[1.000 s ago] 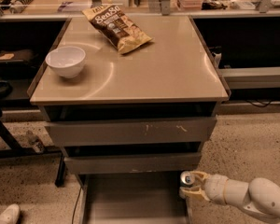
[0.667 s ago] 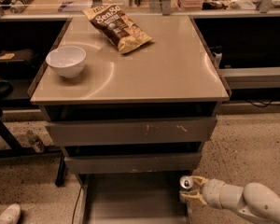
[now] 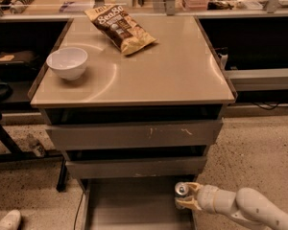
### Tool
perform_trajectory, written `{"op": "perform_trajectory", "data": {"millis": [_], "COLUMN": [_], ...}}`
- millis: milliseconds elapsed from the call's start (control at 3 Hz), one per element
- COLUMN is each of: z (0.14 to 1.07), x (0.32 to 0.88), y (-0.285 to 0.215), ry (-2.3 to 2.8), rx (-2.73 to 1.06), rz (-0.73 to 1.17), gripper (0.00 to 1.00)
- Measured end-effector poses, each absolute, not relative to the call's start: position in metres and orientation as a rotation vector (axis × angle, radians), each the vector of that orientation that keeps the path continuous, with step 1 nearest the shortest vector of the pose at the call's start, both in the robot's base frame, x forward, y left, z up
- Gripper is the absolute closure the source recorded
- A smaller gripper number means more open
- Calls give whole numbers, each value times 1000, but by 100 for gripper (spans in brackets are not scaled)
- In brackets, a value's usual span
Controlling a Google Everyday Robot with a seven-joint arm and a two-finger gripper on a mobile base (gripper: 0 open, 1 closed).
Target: Place redbull can into bottom drawer
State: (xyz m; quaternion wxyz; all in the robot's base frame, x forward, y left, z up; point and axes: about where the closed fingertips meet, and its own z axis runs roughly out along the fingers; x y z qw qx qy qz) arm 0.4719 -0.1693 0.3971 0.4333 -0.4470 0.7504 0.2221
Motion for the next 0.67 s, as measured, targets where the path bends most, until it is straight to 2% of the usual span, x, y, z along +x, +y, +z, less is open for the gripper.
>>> {"op": "perform_trajectory", "data": {"millis": [667], "z": [321], "x": [506], "y": [-103], "ry": [1721], "rx": [-1095], "rz": [616], "gripper": [100]}}
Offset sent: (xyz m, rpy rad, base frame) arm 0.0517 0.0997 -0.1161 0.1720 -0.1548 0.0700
